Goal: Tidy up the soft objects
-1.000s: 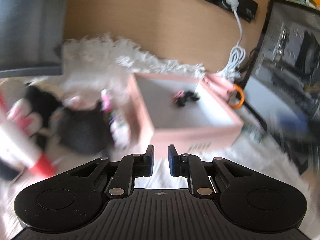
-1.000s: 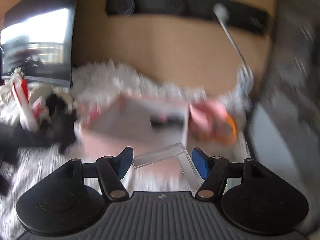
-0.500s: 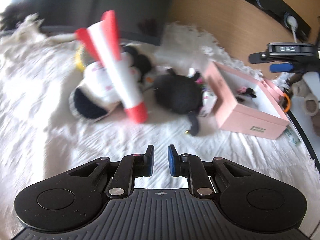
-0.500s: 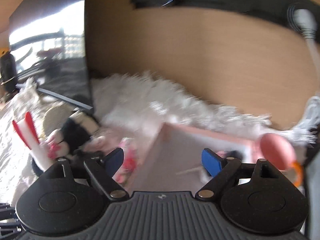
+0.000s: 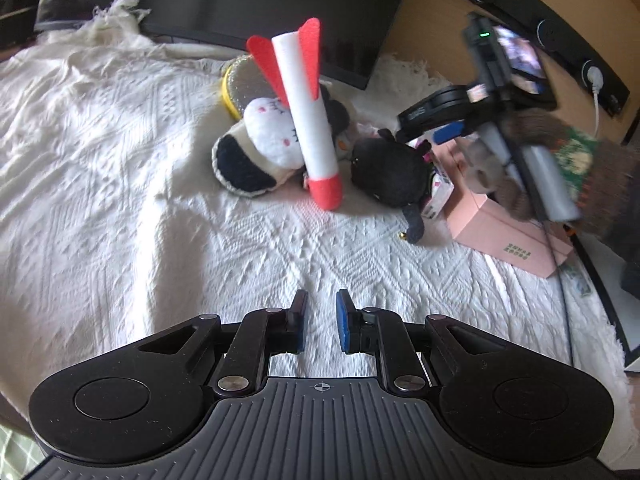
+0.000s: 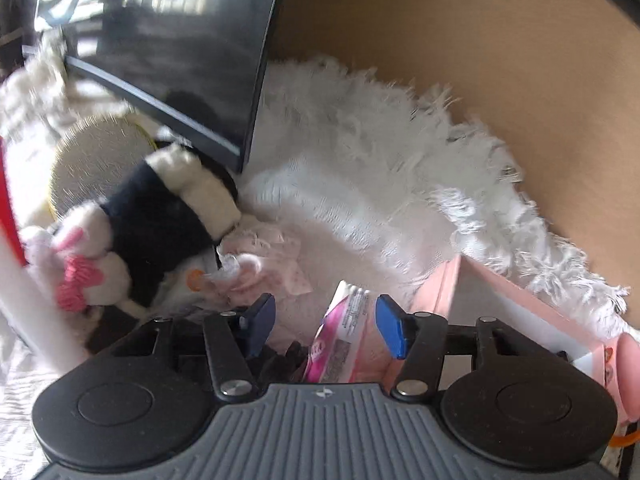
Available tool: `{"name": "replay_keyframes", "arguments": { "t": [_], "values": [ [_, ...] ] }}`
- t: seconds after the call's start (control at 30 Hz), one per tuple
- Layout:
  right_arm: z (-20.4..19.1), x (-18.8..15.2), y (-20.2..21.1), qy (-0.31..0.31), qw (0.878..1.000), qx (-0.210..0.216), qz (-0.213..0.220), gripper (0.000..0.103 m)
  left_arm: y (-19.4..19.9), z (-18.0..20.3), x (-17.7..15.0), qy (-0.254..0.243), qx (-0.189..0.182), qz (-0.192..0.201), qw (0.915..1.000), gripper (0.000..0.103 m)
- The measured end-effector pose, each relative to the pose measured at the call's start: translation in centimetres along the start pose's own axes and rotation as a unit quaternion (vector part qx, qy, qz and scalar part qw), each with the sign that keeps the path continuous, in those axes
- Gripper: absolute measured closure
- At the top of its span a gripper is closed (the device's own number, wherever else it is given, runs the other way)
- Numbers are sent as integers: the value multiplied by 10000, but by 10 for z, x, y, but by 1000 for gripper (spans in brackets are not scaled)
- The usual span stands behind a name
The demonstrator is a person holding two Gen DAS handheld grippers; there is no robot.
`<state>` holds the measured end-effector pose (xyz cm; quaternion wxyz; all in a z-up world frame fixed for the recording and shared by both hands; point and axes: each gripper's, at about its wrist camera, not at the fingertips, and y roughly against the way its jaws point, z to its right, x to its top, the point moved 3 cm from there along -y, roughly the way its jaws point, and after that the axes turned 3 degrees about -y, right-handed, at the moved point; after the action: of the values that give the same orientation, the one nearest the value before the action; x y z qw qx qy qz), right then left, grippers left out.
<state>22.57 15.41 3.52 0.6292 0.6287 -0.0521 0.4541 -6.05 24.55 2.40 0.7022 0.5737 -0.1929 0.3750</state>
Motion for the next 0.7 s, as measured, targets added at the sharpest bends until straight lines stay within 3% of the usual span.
{"name": "replay_keyframes", "arguments": {
  "t": [0.1, 0.17, 0.27, 0.4, 0.7],
  "values": [
    [-7, -6, -3, 135, 9998, 4, -117, 58, -3, -3, -3, 32, 20, -80, 10000, 87],
    [-12, -13, 5, 248, 9996, 42, -121, 74, -4, -5, -3, 83, 9, -95, 9999, 87],
    [-12, -23, 30, 148, 9992, 345, -154, 87, -9, -6, 3, 95, 36, -111, 9999, 87],
    [-7, -49, 82, 18, 9957, 923, 67, 89, -19, -4, 13, 47, 46, -138, 9999, 87],
    [32, -123, 154, -584, 9881, 1372, 386, 88, -51, 27, 31, -397, -352, -265, 9982, 87]
  ]
}}
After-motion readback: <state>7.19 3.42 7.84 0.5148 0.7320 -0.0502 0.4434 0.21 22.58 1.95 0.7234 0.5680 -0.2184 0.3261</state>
